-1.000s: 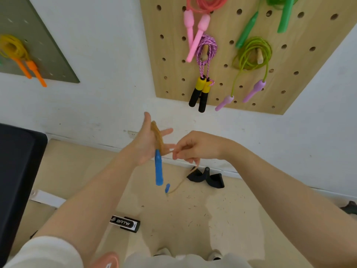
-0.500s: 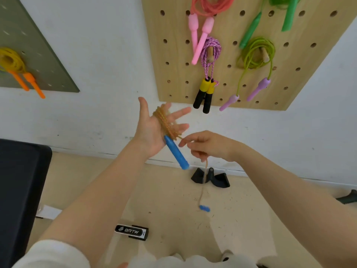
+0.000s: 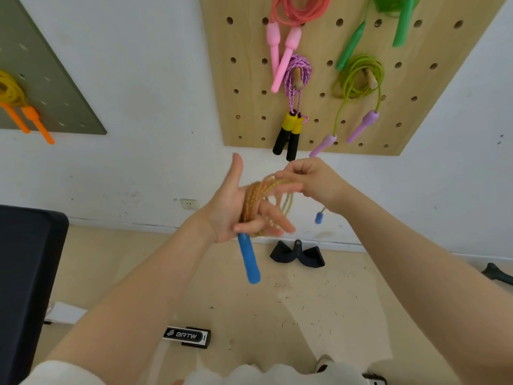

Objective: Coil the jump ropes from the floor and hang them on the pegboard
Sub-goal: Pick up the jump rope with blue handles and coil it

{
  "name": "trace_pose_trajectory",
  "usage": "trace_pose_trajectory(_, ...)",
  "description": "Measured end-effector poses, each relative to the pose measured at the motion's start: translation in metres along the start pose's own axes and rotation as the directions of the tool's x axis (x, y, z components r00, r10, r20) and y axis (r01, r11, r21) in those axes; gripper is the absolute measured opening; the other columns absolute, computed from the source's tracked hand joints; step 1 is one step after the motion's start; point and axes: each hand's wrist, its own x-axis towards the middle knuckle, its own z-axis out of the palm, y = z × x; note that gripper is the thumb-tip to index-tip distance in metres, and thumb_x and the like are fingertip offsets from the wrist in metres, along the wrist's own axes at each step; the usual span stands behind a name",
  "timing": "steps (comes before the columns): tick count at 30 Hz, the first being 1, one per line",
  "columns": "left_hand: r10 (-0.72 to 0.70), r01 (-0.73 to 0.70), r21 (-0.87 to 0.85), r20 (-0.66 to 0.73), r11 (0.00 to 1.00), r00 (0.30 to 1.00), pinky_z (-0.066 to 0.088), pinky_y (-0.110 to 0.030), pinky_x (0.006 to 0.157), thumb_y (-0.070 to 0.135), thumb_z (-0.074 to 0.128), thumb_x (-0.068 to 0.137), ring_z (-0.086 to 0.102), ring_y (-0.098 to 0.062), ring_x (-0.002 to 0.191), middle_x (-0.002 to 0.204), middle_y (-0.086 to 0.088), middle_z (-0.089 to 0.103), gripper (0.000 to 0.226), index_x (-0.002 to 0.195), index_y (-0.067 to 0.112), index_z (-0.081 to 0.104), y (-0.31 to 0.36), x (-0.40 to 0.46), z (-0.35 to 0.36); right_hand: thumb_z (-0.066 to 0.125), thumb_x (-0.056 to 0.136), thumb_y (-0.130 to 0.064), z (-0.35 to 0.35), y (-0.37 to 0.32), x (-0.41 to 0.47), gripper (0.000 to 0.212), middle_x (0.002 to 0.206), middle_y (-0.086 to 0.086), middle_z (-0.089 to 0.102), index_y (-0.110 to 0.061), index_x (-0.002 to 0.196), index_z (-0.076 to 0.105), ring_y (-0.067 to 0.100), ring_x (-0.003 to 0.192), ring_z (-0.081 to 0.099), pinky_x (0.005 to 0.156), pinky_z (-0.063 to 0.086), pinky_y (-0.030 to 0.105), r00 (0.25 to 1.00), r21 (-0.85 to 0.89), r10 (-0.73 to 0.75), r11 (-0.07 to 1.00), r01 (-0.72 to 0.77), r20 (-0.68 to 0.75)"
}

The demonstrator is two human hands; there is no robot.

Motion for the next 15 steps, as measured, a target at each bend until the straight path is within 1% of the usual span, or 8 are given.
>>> trace_pose_trajectory(2, 0.156, -0.156, -0.146, -0.012, 0.977, 0.988, 0.053, -0.025, 0.069, 0.082, 0.003, 0.067, 0.025, -0.004, 0.025, 0.079, -0.014, 0.073, 0.104, 0.128, 0.017, 0.055, 0.006, -0.002, 0.000, 0.049, 0.094, -0.019, 0.012, 0.007, -0.005, 0.034, 0.051, -0.002, 0.040, -0.007, 0.065, 0.064, 0.006, 0.045, 0.033, 0.051, 0.029, 0.019, 0.999, -0.039, 0.031, 0.999, -0.030, 0.030)
trace_pose_trajectory(4, 0.271, -0.304, -0.215, -0.169, 0.928, 0.948, 0.054, -0.026, 0.075, 0.081, -0.001, 0.075, 0.038, -0.007, 0.029, 0.087, -0.012, 0.074, 0.100, 0.134, 0.016, 0.048, 0.009, -0.001, -0.004, 0.043, 0.097, -0.029, 0.027, 0.007, -0.013, 0.041, 0.053, -0.002, 0.044, -0.014, 0.065, 0.064, 0.007, 0.049, 0.040, 0.056, 0.034, 0.021, 0.989, -0.258, 0.052, 0.966, -0.015, 0.136)
trace_pose_trajectory(6, 0.273, -0.375, -0.208, -0.396, 0.903, 0.877, 0.050, -0.035, 0.090, 0.079, 0.002, 0.080, 0.068, -0.019, 0.061, 0.101, -0.011, 0.072, 0.094, 0.139, 0.017, 0.040, 0.009, 0.002, -0.014, 0.039, 0.099, -0.031, 0.040, 0.001, -0.020, 0.037, 0.058, -0.006, 0.048, -0.011, 0.085, 0.067, 0.005, 0.057, 0.045, 0.061, 0.037, 0.018, 0.951, -0.454, 0.071, 0.887, 0.078, 0.302)
trace_pose_trajectory(7, 0.235, -0.361, -0.182, -0.488, 0.915, 0.841, 0.046, -0.039, 0.096, 0.079, 0.003, 0.080, 0.071, -0.025, 0.080, 0.106, -0.011, 0.071, 0.092, 0.143, 0.018, 0.032, 0.006, 0.004, -0.020, 0.040, 0.099, -0.028, 0.044, -0.005, -0.023, 0.032, 0.059, -0.009, 0.049, -0.010, 0.093, 0.066, 0.003, 0.058, 0.045, 0.062, 0.037, 0.019, 0.925, -0.494, 0.062, 0.857, 0.142, 0.375)
trace_pose_trajectory(9, 0.138, -0.238, -0.089, -0.602, 0.967, 0.787, 0.037, -0.046, 0.106, 0.078, 0.005, 0.080, 0.070, -0.030, 0.090, 0.107, -0.008, 0.070, 0.089, 0.149, 0.022, 0.015, -0.004, 0.008, -0.030, 0.046, 0.096, -0.022, 0.043, -0.018, -0.026, 0.025, 0.056, -0.012, 0.051, -0.007, 0.097, 0.067, 0.001, 0.055, 0.048, 0.062, 0.037, 0.018, 0.891, -0.497, 0.012, 0.834, 0.242, 0.454)
trace_pose_trajectory(11, 0.051, -0.018, 0.059, -0.635, 0.998, 0.771, 0.033, -0.047, 0.109, 0.078, 0.004, 0.080, 0.071, -0.029, 0.083, 0.097, -0.006, 0.073, 0.089, 0.150, 0.023, 0.012, -0.020, 0.006, -0.034, 0.056, 0.090, -0.020, 0.035, -0.030, -0.025, 0.019, 0.050, -0.014, 0.053, -0.006, 0.088, 0.069, -0.001, 0.050, 0.048, 0.057, 0.037, 0.011, 0.893, -0.435, -0.058, 0.858, 0.273, 0.446)
trace_pose_trajectory(13, -0.056, 0.188, 0.194, -0.535, 0.963, 0.843, 0.042, -0.041, 0.101, 0.078, -0.001, 0.077, 0.070, -0.033, 0.077, 0.095, -0.013, 0.073, 0.096, 0.144, 0.017, 0.030, -0.026, -0.005, -0.024, 0.066, 0.084, -0.020, 0.025, -0.038, -0.024, 0.014, 0.049, -0.014, 0.053, -0.010, 0.076, 0.069, 0.000, 0.047, 0.044, 0.050, 0.035, 0.009, 0.924, -0.332, -0.119, 0.910, 0.248, 0.362)
trace_pose_trajectory(15, -0.156, 0.229, 0.202, -0.324, 0.952, 0.933, 0.052, -0.035, 0.084, 0.081, 0.000, 0.072, 0.061, -0.032, 0.061, 0.083, -0.021, 0.072, 0.105, 0.129, 0.010, 0.052, -0.023, -0.017, -0.011, 0.072, 0.080, -0.019, 0.016, -0.034, -0.020, 0.012, 0.051, -0.013, 0.052, -0.009, 0.074, 0.069, 0.000, 0.046, 0.041, 0.048, 0.032, 0.009, 0.960, -0.200, -0.136, 0.962, 0.188, 0.246)
